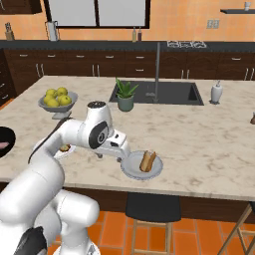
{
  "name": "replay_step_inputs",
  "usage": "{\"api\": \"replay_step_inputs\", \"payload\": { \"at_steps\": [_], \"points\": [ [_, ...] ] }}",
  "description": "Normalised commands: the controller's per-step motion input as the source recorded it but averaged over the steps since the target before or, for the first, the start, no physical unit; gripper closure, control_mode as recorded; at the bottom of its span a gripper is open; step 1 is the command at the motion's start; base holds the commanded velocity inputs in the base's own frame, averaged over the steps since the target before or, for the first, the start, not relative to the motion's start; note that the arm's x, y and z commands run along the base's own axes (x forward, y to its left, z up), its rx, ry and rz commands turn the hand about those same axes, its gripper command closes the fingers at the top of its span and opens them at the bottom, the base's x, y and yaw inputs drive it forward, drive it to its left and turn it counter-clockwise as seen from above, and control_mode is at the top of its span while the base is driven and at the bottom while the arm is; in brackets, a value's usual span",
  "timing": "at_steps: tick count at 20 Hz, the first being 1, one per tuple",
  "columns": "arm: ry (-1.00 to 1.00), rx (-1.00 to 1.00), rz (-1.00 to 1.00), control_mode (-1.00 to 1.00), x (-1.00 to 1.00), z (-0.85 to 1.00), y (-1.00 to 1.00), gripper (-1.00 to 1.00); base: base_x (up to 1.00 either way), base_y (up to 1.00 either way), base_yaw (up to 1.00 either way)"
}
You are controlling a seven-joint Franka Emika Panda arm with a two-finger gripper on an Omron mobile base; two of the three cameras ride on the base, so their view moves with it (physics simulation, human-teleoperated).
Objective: Place one bun and one sausage from the bowl on each plate.
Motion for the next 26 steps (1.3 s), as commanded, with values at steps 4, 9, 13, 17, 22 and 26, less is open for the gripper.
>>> {"api": "replay_step_inputs", "payload": {
  "at_steps": [4,9,13,17,22,26],
  "points": [
    [0.06,0.13,0.10,-1.00,-0.92,0.03,0.97,-1.00,0.00,0.00,0.00],
    [0.00,0.00,0.01,-1.00,-0.02,0.00,0.08,-1.00,0.00,0.00,0.00],
    [-0.02,0.00,0.03,1.00,-0.09,0.00,0.30,-1.00,-0.18,0.44,0.09],
    [0.00,0.00,0.00,1.00,0.00,0.00,0.00,-1.00,-0.10,1.00,0.22],
    [0.00,0.00,0.00,1.00,0.00,0.00,0.00,-1.00,0.00,1.00,0.14],
    [0.00,0.00,0.00,1.00,0.00,0.00,0.00,-1.00,0.25,0.69,0.00]
  ]
}}
